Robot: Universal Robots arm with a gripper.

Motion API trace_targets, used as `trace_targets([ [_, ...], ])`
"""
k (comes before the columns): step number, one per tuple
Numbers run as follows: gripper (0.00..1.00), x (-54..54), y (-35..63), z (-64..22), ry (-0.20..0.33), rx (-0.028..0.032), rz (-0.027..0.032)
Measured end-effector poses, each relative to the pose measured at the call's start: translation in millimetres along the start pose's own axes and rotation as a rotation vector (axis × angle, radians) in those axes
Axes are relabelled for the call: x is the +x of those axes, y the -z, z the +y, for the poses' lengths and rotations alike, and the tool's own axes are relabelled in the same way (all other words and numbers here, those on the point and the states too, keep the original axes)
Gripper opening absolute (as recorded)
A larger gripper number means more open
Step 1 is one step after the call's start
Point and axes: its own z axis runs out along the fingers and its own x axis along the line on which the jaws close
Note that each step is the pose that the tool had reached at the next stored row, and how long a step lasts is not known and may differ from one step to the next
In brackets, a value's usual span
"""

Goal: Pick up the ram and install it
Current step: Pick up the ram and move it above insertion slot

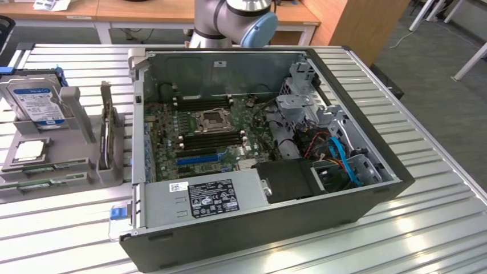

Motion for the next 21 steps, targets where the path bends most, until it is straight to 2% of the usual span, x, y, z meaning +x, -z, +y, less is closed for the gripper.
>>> trace_targets([
  [7, 0.10, 0.1, 0.0, 0.0, 0.035, -0.0003, 0.0015],
  [21, 0.10, 0.0, -0.2, 0.0, 0.283, -0.0015, 0.0126],
])
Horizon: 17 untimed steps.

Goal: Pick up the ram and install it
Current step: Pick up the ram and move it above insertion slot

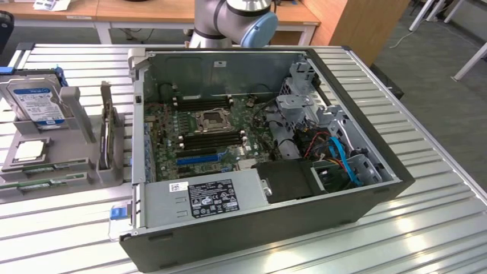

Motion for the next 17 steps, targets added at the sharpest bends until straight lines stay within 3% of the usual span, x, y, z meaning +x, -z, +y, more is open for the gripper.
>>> trace_targets([
  [17, 0.10, 0.0, -0.3, 0.0, 0.300, -0.0021, 0.0154],
])
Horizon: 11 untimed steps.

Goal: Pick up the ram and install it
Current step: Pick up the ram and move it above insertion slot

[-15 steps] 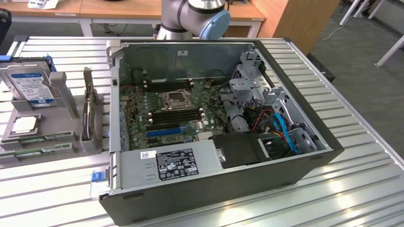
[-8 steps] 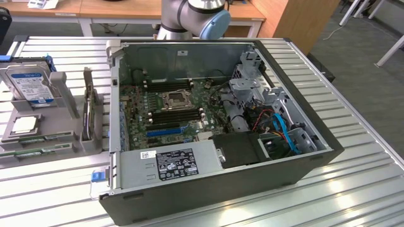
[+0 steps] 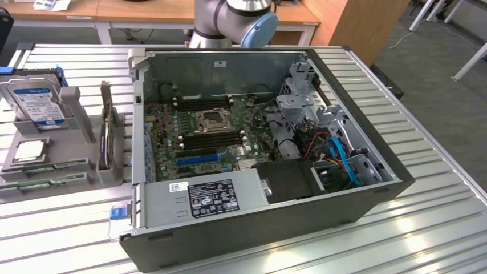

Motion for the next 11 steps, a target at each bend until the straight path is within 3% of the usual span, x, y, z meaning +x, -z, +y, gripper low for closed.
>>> trace_targets([
  [11, 0.10, 0.0, -0.2, 0.0, 0.189, -0.0014, 0.0097],
])
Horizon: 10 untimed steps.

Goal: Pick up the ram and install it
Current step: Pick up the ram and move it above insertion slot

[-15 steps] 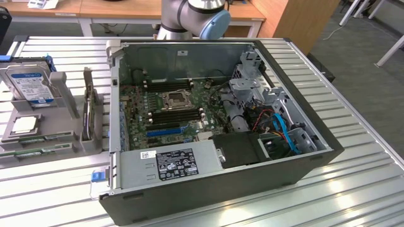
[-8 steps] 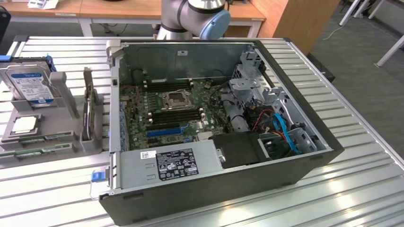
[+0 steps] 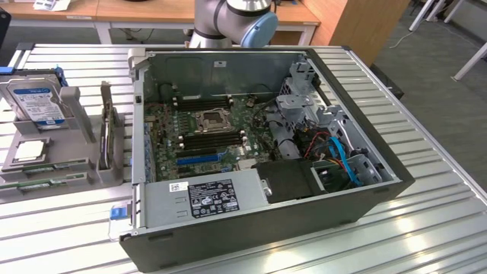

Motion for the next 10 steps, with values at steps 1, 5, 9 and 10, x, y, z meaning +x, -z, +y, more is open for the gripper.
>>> trace_targets([
  [1, 0.10, 0.0, 0.0, 0.0, 0.018, -0.0001, 0.0009],
  [5, 0.10, 0.0, -0.1, -0.1, 0.089, -0.0002, 0.0040],
  [9, 0.10, 0.0, -0.2, 0.0, 0.159, -0.0005, 0.0073],
  [10, 0.10, 0.0, -0.2, 0.0, 0.175, -0.0005, 0.0080],
])
